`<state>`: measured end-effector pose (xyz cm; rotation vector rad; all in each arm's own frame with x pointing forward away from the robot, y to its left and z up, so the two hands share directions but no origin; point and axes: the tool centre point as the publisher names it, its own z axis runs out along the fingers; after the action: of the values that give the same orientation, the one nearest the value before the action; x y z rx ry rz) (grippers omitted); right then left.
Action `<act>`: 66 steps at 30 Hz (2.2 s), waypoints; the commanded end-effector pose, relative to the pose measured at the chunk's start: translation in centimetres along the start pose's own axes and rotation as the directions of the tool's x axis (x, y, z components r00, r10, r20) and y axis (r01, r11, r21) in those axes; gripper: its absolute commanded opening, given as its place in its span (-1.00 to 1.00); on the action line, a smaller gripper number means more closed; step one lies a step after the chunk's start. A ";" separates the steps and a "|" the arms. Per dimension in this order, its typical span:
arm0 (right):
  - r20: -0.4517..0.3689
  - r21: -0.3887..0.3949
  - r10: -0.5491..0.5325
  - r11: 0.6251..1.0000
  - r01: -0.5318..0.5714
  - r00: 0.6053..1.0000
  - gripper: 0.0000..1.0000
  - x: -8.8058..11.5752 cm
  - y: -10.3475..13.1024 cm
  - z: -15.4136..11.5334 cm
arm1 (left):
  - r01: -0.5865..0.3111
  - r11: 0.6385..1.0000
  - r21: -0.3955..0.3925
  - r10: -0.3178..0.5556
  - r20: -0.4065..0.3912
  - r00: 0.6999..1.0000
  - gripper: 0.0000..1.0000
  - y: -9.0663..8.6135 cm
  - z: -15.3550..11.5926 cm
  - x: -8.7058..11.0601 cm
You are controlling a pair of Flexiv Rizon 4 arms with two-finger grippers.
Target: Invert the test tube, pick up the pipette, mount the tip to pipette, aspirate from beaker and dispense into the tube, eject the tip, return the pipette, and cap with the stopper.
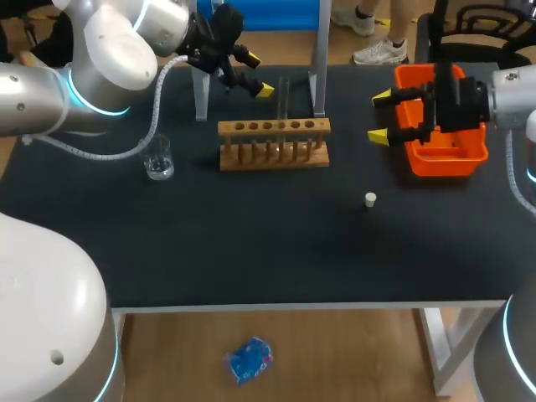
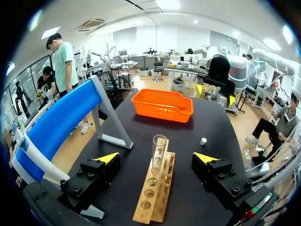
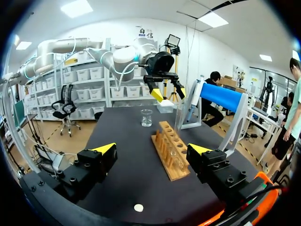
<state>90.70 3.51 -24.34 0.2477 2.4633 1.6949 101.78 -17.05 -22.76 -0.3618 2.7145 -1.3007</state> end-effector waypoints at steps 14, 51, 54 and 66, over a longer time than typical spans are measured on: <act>0.078 0.139 0.128 0.981 -0.138 0.989 1.00 4.3 -7.5 -0.8 | 0.001 1.000 -0.003 -0.001 -0.004 1.000 1.00 0.0 0.0 -0.1; 0.196 0.358 0.073 0.923 -0.141 0.978 1.00 6.0 -14.8 -1.3 | 0.001 1.000 -0.003 -0.001 -0.004 1.000 1.00 0.0 0.0 -0.1; 0.212 0.348 0.084 0.925 -0.156 0.974 1.00 6.0 -15.3 -1.1 | 0.001 1.000 -0.003 -0.001 -0.004 1.000 1.00 0.0 0.0 -0.1; 0.237 0.327 0.095 0.929 -0.172 0.967 1.00 5.1 -16.8 1.0 | 0.001 1.000 -0.003 -0.001 -0.004 1.000 1.00 0.0 0.0 -0.1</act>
<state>84.40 -1.07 -39.60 0.6191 2.6151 1.1863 101.83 -17.07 -22.85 -0.3598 2.7139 -1.3033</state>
